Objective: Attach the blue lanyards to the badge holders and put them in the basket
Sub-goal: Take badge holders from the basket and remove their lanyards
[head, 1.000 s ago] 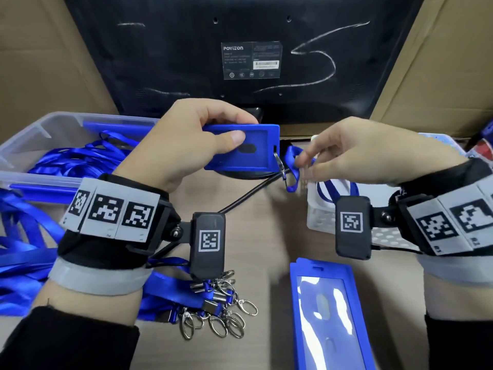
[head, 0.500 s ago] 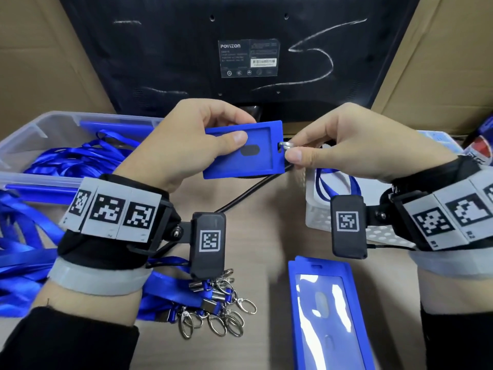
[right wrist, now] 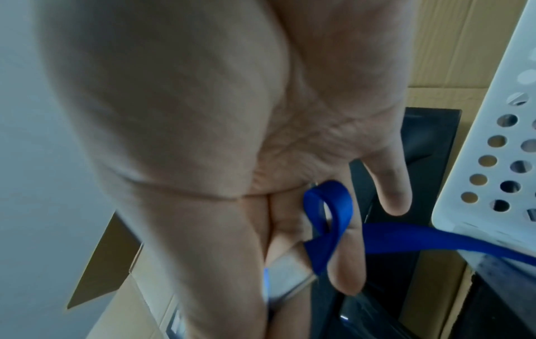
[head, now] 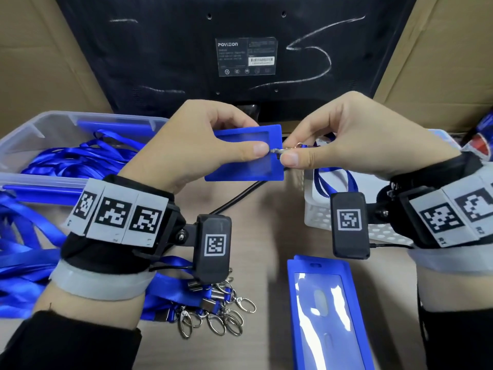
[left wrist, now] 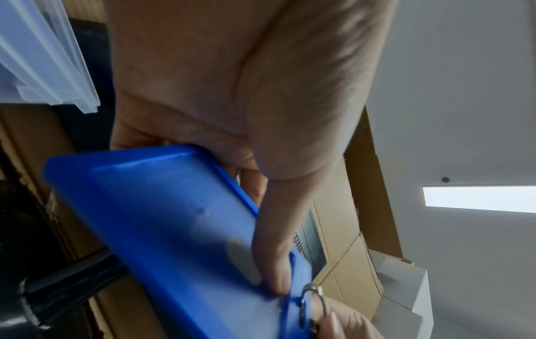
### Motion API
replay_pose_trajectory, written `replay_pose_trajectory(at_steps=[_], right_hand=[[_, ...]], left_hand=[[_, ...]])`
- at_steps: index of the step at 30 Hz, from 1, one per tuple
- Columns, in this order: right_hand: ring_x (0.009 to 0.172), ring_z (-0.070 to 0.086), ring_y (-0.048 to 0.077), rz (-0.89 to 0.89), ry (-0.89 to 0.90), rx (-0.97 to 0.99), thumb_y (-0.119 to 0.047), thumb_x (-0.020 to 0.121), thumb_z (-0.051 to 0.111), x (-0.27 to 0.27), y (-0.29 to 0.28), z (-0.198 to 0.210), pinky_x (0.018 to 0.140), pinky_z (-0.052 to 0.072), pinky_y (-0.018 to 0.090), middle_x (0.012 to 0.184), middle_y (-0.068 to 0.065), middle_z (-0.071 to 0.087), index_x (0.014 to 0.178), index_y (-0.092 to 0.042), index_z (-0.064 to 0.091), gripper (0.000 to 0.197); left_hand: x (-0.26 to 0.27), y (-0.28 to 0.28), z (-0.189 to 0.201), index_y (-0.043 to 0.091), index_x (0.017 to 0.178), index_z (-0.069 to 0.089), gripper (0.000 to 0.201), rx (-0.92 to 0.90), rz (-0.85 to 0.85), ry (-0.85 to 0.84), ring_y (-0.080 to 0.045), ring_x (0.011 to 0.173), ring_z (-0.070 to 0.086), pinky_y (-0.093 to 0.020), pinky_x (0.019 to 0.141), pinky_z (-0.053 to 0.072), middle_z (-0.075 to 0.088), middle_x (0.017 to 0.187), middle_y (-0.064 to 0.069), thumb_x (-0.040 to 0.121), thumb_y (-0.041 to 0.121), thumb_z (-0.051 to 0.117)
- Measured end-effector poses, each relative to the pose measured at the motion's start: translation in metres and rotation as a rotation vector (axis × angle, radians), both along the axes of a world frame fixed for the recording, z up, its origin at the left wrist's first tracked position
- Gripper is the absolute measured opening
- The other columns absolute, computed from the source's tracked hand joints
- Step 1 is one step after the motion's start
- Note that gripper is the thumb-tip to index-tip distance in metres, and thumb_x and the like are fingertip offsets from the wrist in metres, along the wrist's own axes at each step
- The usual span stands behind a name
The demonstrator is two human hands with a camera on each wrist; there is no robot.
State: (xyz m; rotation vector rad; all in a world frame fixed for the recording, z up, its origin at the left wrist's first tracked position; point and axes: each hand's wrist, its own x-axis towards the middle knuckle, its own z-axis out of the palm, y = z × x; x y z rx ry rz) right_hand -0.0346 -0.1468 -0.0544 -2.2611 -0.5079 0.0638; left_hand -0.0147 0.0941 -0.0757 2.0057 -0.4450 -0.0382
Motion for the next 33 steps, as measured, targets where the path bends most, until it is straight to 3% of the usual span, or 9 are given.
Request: replay_pose_trajectory(at_steps=[4,7,12,16,19,21,25,30,33], right_hand=[[0.052,0.049,0.005,-0.019,-0.013,-0.012,-0.041,0.075,0.09,0.0002,0.0014,-0.0012,0.054,0.034,0.006,0.058,-0.011,0.063,0.082,-0.027,0.084,0.017],[0.054,0.05,0.005,0.006,0.007,-0.001,-0.041,0.076,0.089,-0.0019,-0.0006,0.0024,0.057,0.036,0.009,0.06,-0.009,0.066,0.084,-0.028,0.084,0.016],[0.066,0.057,0.016,-0.024,0.016,-0.01,-0.048,0.074,0.089,0.0001,-0.0013,0.0003,0.07,0.049,0.042,0.067,-0.001,0.072,0.086,-0.034,0.085,0.018],[0.061,0.054,0.009,-0.012,0.001,-0.017,-0.042,0.078,0.088,-0.002,-0.0004,0.0033,0.067,0.044,0.031,0.064,0.001,0.07,0.084,-0.033,0.084,0.011],[0.068,0.059,0.024,0.014,0.015,-0.053,-0.045,0.077,0.088,-0.005,0.0004,0.0059,0.074,0.052,0.044,0.072,0.003,0.074,0.086,-0.037,0.084,0.012],[0.077,0.067,0.031,0.04,0.014,-0.072,-0.045,0.076,0.087,-0.0061,0.0023,0.0061,0.082,0.056,0.048,0.077,0.004,0.076,0.086,-0.037,0.084,0.014],[0.078,0.067,0.028,0.062,-0.006,-0.094,-0.051,0.071,0.086,-0.0033,0.0049,0.0046,0.08,0.054,0.042,0.073,0.001,0.074,0.084,-0.038,0.084,0.018],[0.084,0.069,0.036,0.042,-0.042,-0.004,-0.055,0.072,0.084,-0.0011,0.0016,0.0018,0.086,0.057,0.05,0.081,0.009,0.078,0.087,-0.036,0.084,0.024],[0.071,0.061,0.029,0.005,-0.077,0.079,-0.05,0.08,0.082,0.0009,-0.0038,-0.0005,0.08,0.055,0.047,0.085,0.017,0.076,0.094,-0.031,0.084,0.024]], left_hand=[[0.0007,-0.0006,-0.0001,0.022,0.088,0.08,0.014,0.002,0.041,-0.007,-0.008,0.079,0.072,-0.031,0.076,0.059,0.079,0.086,0.005,0.079,0.024,0.091],[-0.0002,0.0011,0.0023,0.023,0.089,0.08,0.014,0.012,0.015,0.0,-0.005,0.078,0.07,-0.025,0.073,0.056,0.078,0.086,0.005,0.079,0.023,0.09],[0.0009,0.0049,0.0024,0.023,0.089,0.08,0.015,0.01,0.053,0.003,-0.006,0.079,0.071,-0.031,0.076,0.059,0.079,0.087,0.005,0.078,0.024,0.09],[-0.0002,0.0034,0.0029,0.023,0.09,0.081,0.016,0.025,0.061,0.005,-0.006,0.08,0.071,-0.034,0.078,0.06,0.079,0.088,0.005,0.078,0.025,0.091],[-0.0009,0.0025,0.0034,0.023,0.09,0.081,0.016,0.025,0.052,0.012,-0.007,0.08,0.072,-0.036,0.079,0.061,0.079,0.088,0.005,0.077,0.024,0.091],[-0.0006,0.0016,0.0028,0.023,0.088,0.081,0.016,0.024,0.048,0.002,-0.005,0.078,0.071,-0.03,0.077,0.059,0.079,0.086,0.006,0.076,0.022,0.091],[0.0002,0.0007,0.0016,0.023,0.086,0.08,0.015,0.04,0.033,-0.025,-0.001,0.076,0.07,-0.016,0.069,0.054,0.078,0.084,0.008,0.077,0.019,0.091],[0.0024,0.0008,0.0,0.023,0.091,0.079,0.012,-0.005,0.035,-0.045,-0.003,0.077,0.069,-0.019,0.072,0.055,0.078,0.088,0.006,0.083,0.022,0.087],[0.0028,0.0007,0.0017,0.017,0.103,0.075,0.008,-0.062,0.003,0.025,-0.005,0.086,0.072,-0.022,0.081,0.058,0.079,0.095,0.002,0.095,0.017,0.076]])
